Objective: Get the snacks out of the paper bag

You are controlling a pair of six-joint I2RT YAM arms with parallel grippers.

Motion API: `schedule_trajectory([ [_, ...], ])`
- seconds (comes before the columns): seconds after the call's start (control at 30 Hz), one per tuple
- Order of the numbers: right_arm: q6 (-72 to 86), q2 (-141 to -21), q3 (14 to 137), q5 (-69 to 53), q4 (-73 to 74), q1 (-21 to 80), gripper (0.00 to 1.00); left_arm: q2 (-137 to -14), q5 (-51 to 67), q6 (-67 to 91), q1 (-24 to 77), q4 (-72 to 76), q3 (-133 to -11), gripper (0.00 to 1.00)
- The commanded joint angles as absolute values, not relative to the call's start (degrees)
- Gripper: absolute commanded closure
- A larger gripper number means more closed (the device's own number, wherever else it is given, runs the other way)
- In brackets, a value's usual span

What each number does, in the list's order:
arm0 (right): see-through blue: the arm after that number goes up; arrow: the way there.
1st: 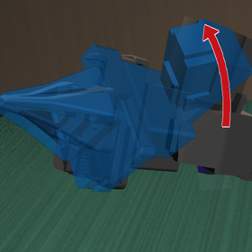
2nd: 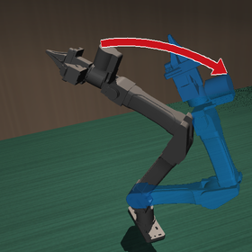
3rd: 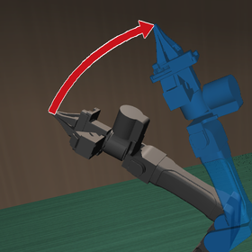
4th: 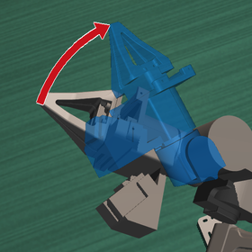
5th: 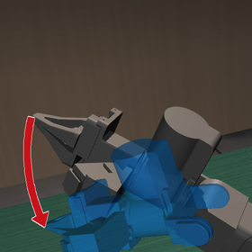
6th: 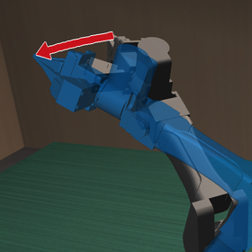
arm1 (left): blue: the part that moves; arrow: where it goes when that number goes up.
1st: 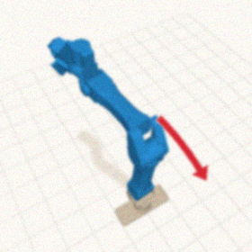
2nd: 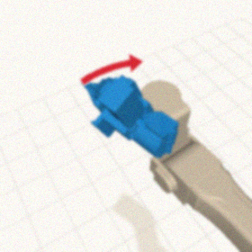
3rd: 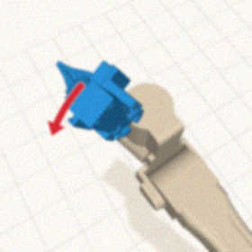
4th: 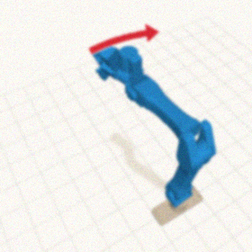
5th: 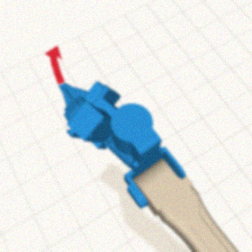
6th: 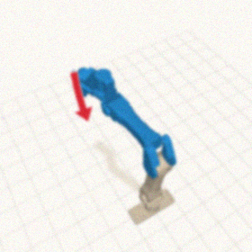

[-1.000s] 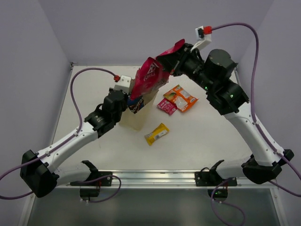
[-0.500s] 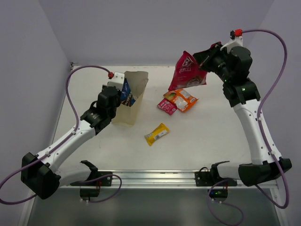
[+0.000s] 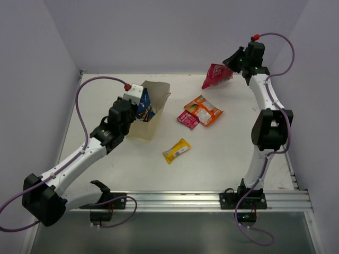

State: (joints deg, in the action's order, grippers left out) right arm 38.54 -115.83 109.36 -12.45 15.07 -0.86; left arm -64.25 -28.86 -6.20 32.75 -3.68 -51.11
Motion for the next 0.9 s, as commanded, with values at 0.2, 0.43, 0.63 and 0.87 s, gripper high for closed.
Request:
schedule_trajectory([
  [0.2, 42.4, -111.4, 91.7, -17.0, 2.5, -6.6, 0.96, -65.0, -25.3, -7.6, 32.5, -1.2, -50.3, 1.0],
  [0.43, 43.9, -110.0, 80.5, -16.7, 13.9, -7.4, 0.62, -65.0, -22.9, -8.0, 32.5, -2.3, -50.9, 1.0],
  [0.63, 36.8, -93.8, 72.0, -7.5, 15.6, -4.7, 0.43, -63.6, -19.5, -9.8, 32.7, -3.8, -52.1, 1.0],
  [0.87, 31.2, -76.1, 72.6, -3.7, 19.9, 9.4, 0.34, -63.9, -18.3, -10.7, 33.0, -5.5, -54.0, 1.0],
])
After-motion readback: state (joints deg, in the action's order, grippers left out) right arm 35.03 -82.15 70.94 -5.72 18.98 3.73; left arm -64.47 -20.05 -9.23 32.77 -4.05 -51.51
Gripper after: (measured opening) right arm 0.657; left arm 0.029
